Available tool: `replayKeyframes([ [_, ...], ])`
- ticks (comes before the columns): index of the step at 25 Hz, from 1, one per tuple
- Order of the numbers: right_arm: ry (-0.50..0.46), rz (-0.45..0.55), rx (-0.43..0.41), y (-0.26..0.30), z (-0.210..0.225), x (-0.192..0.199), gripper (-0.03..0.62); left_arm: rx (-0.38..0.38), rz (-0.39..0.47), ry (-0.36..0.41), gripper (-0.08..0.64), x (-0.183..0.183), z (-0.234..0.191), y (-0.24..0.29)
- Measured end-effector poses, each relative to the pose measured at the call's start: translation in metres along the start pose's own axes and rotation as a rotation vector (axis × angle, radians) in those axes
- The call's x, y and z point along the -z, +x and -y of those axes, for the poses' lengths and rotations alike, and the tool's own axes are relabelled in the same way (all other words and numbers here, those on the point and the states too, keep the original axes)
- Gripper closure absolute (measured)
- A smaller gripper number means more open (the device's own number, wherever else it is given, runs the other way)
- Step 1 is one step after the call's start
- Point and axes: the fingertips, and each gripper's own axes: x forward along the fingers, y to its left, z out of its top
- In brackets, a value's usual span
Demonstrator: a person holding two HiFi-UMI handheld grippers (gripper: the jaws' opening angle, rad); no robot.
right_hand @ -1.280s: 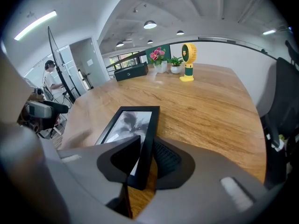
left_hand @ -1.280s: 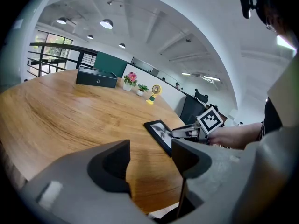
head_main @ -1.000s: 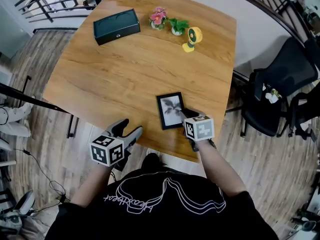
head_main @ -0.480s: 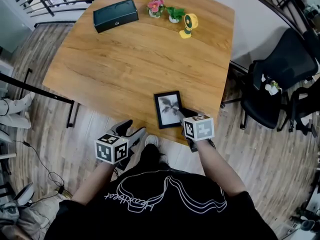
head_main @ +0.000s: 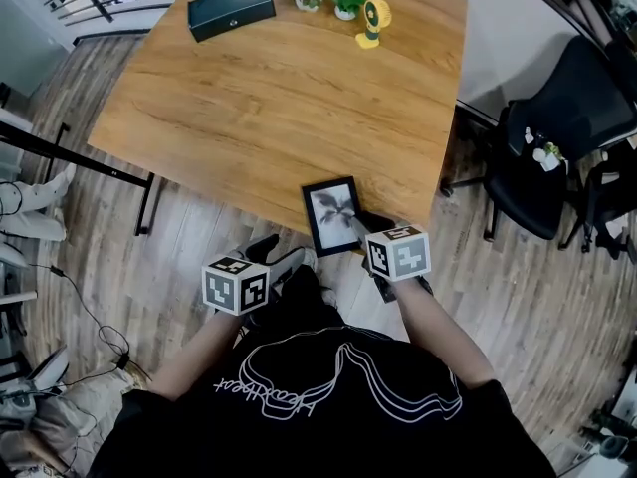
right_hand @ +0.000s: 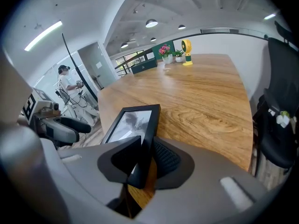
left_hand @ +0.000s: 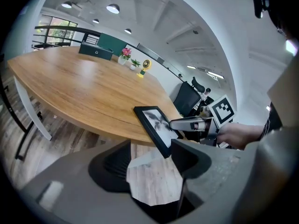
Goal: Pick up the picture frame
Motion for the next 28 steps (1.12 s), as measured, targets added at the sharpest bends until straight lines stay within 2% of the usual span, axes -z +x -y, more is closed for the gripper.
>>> replayKeyframes([
  [5, -0.023, 0.022, -0.006, -0.006, -0.004, 0.011, 0.483, 0.021, -0.020, -0.035, 0.282, 0.021, 0.013, 0.016],
  [11, -0.036, 0.031, -0.015, -0.009, -0.010, 0.017, 0.483, 0.096, -0.049, -0.099, 0.284, 0.030, 0.024, 0.043],
  [19, -0.043, 0.037, -0.021, -0.008, -0.014, 0.020, 0.483, 0.206, -0.059, -0.243, 0.335, 0.040, 0.027, 0.065],
  [22, -0.040, 0.039, -0.019, -0.008, -0.013, 0.020, 0.485, 0.261, -0.060, -0.284, 0.397, 0.041, 0.033, 0.069],
  [28, -0.037, 0.031, -0.032, -0.008, -0.017, 0.023, 0.485, 0.277, -0.086, -0.316, 0.408, 0.045, 0.035, 0.066],
])
